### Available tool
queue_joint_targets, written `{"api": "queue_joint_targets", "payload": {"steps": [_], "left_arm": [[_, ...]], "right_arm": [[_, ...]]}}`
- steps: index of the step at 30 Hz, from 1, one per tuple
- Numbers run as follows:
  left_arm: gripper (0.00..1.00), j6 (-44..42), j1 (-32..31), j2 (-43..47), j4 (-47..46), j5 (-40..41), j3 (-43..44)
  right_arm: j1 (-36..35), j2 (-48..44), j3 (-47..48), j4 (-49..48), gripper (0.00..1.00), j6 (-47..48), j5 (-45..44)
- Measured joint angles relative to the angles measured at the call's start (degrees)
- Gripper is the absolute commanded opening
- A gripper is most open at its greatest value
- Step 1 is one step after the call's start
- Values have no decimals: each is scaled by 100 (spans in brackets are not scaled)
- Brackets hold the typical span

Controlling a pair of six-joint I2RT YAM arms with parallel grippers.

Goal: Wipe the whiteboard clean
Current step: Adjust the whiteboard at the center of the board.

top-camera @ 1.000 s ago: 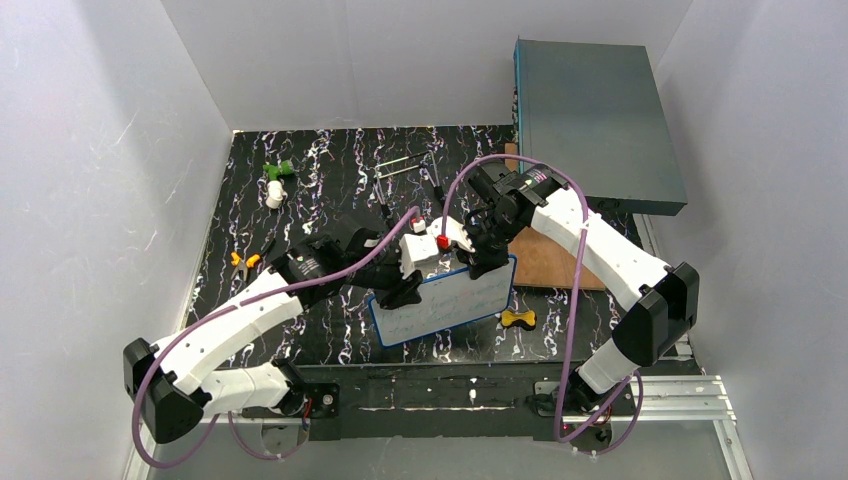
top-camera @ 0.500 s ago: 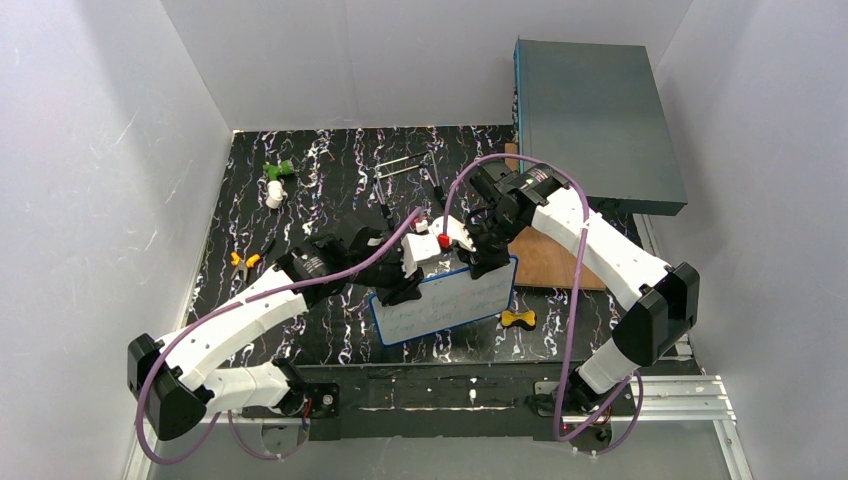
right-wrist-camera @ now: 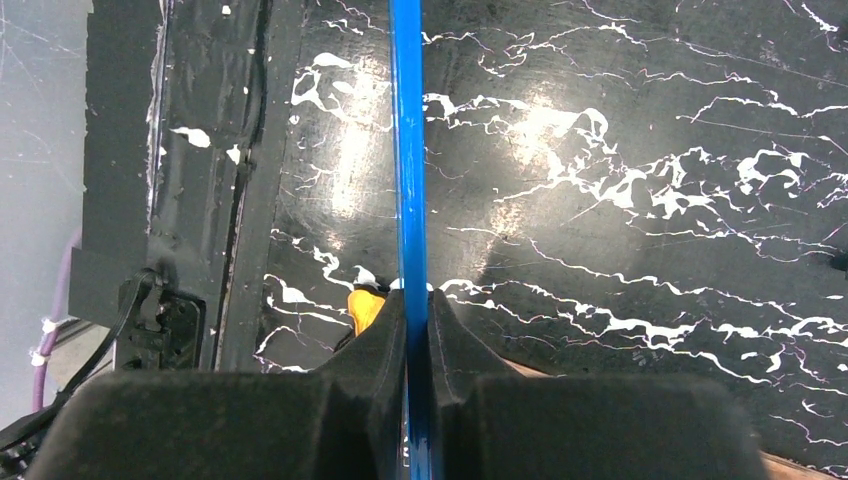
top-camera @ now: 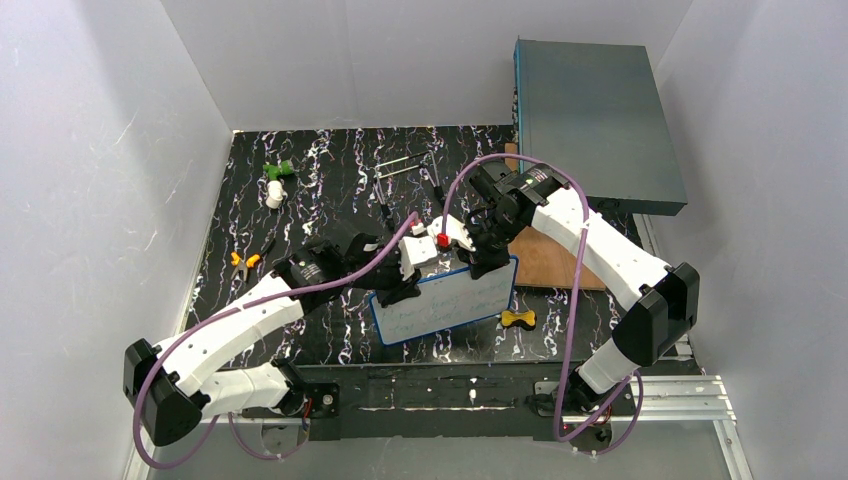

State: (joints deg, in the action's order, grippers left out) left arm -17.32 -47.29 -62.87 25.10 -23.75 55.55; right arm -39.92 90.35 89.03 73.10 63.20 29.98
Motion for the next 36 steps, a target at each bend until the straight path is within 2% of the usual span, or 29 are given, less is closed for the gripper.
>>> {"api": "queue_joint_targets", "payload": {"steps": [1,2,9,10,11,14,17,24,30,33,36], "left_arm": [[1,-13,4,0,-4,0,-2],[0,-28,11,0,-17,4,-7],[0,199,37,50,-63,-66,-57],[0,221,37,85,-87,-52,-90],[0,247,37,140,-125,-28,-138],[0,330,42,369,-216,57,-313],[0,343,48,616,-216,179,-455],[0,542,195,807,-260,343,-597],[0,710,345,846,-299,363,-643],[0,785,365,837,-310,363,-643],[0,929,372,828,-332,407,-643]], "right_arm": [[-2,0,0,0,1,-7,0],[-2,0,0,2,1,-4,0],[-22,-11,0,92,1,-7,24],[-24,-11,0,87,6,-7,28],[-31,-11,0,74,17,-15,39],[-66,-9,2,-9,39,-170,52],[-81,72,107,-129,52,-455,17],[-66,205,1010,-142,58,-957,85],[-63,-380,1145,-79,60,-1097,365],[-7,-1115,708,-131,69,-1069,741],[299,-2122,-457,-328,72,-1029,1346]]}}
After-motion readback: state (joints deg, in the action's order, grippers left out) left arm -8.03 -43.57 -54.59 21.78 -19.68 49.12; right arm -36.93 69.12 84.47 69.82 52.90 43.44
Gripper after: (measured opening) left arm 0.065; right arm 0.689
